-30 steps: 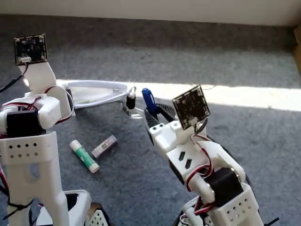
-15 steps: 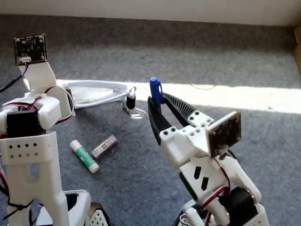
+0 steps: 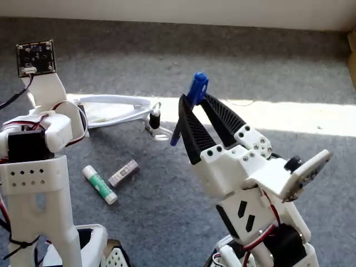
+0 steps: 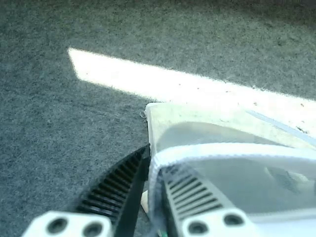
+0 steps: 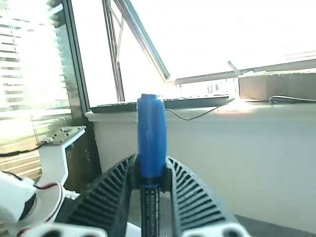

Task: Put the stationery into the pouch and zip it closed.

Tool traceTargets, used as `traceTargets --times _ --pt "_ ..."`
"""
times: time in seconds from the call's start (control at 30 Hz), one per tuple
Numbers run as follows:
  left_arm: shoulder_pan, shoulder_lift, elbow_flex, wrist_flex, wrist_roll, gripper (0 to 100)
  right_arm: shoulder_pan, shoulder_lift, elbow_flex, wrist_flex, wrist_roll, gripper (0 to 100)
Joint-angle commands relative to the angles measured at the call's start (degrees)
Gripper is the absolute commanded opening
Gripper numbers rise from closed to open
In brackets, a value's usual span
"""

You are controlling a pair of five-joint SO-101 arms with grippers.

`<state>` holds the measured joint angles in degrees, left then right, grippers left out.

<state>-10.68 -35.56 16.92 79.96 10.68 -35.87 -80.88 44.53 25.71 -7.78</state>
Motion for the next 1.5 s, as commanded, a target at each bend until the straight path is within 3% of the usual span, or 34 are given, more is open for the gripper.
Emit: traceTargets --times 0.0,0.4,0.6,0.97,1.47 --pt "1.3 -0.3 0.0 -0.7 0.7 1 -0.5 0.1 -0.3 -5.7 -1.1 0.5" --pt "1.3 -0.3 0.2 -0.7 0.7 1 -0.5 0.1 15.0 -34.0 -1.0 0.5" --pt "1.3 -0.3 0.1 -0.7 0.7 1 -1.1 2.3 17.1 -39.0 -1.1 0.5" --pt "1.2 -0.3 0.2 -0.6 0.7 1 -8.0 24.5 10.5 -49.5 -0.7 0.5" --pt "1.2 -0.3 0.2 -0.4 0.6 1 -8.0 35.0 10.5 -64.4 -0.7 0.5"
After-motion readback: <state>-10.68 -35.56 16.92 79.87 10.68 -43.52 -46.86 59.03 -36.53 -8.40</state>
